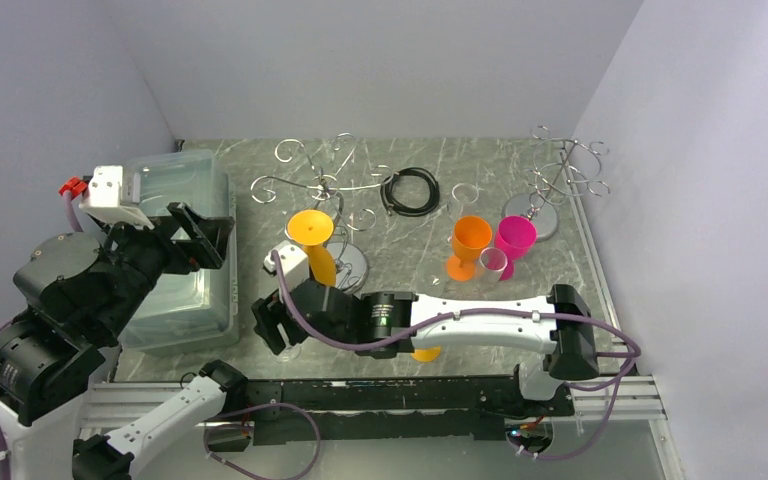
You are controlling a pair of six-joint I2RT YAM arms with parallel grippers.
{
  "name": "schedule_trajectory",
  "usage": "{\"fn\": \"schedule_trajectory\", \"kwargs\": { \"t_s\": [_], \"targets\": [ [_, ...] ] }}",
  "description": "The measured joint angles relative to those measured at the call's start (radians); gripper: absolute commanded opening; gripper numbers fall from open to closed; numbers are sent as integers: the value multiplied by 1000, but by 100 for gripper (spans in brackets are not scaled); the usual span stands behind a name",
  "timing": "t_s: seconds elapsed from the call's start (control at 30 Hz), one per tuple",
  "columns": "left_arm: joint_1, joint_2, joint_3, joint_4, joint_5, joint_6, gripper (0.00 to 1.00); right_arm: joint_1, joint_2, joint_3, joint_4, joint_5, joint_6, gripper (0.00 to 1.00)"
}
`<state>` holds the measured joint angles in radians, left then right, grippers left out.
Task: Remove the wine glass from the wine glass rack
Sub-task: Place the wine glass at the center of the board.
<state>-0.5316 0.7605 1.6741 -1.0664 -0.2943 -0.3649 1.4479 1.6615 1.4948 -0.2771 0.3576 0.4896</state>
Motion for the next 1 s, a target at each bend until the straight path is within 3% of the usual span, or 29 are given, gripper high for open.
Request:
{"fn": "schedule_trajectory", "kwargs": {
  "t_s": [0.53, 1.0],
  "targets": [
    [0, 3, -21, 1, 0, -8, 97, 17, -70, -23, 8, 82, -60, 35],
    [0, 34, -42, 7, 0, -16, 97, 17, -265, -148, -46, 78, -18, 33]
  ]
}}
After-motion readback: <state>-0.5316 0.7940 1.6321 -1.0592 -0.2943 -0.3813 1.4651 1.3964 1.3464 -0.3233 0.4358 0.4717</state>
